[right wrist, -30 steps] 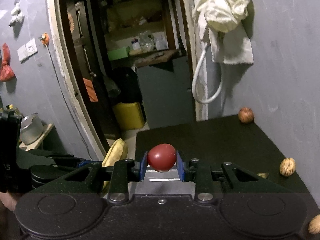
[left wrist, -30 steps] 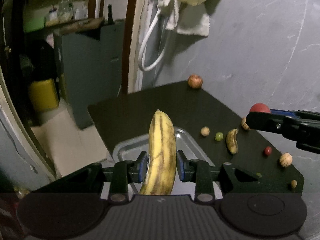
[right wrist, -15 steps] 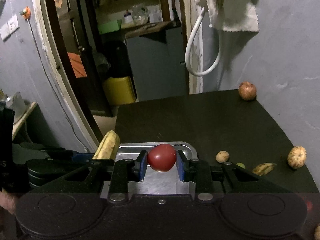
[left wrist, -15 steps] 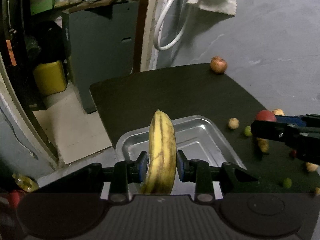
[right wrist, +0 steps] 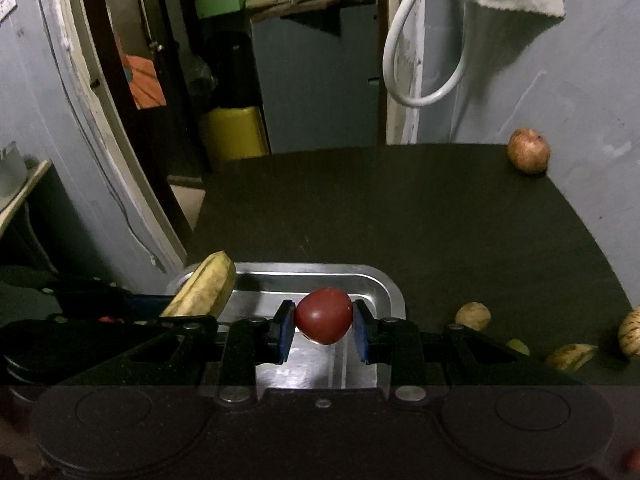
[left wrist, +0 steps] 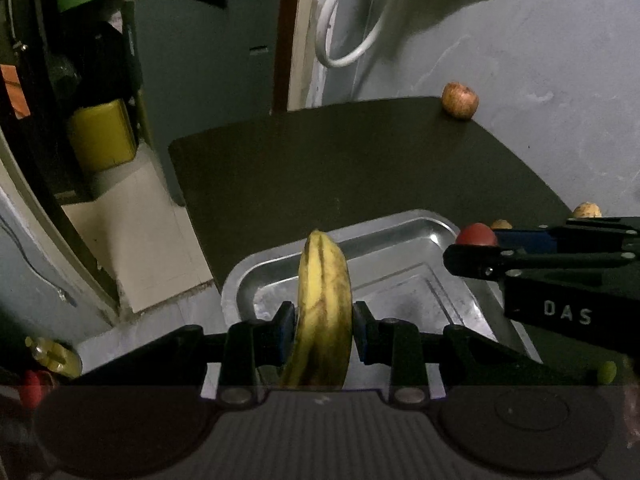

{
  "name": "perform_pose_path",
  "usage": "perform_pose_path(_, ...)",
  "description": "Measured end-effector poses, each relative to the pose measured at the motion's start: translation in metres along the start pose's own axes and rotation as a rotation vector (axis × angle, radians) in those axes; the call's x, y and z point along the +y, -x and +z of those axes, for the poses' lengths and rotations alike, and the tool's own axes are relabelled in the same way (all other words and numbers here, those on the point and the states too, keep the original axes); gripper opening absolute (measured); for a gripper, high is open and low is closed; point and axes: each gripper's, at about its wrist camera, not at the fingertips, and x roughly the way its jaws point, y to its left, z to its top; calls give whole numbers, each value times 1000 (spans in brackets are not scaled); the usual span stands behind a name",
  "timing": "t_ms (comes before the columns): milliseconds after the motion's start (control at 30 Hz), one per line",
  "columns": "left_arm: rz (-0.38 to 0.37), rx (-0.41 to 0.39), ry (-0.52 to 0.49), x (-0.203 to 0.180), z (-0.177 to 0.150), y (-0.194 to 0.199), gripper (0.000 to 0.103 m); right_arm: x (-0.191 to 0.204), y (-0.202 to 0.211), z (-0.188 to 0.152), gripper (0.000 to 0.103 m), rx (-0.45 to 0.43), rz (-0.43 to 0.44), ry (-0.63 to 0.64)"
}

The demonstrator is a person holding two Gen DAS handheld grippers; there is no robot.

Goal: Organize fruits
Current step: 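Carry the banana with the left tool over the tray while the right tool carries the tomato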

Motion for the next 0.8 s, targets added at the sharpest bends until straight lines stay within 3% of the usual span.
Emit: perform_pose_path(800,-34,40,10,3,3,-20,34,-6,-39,-15,32,87,7,28)
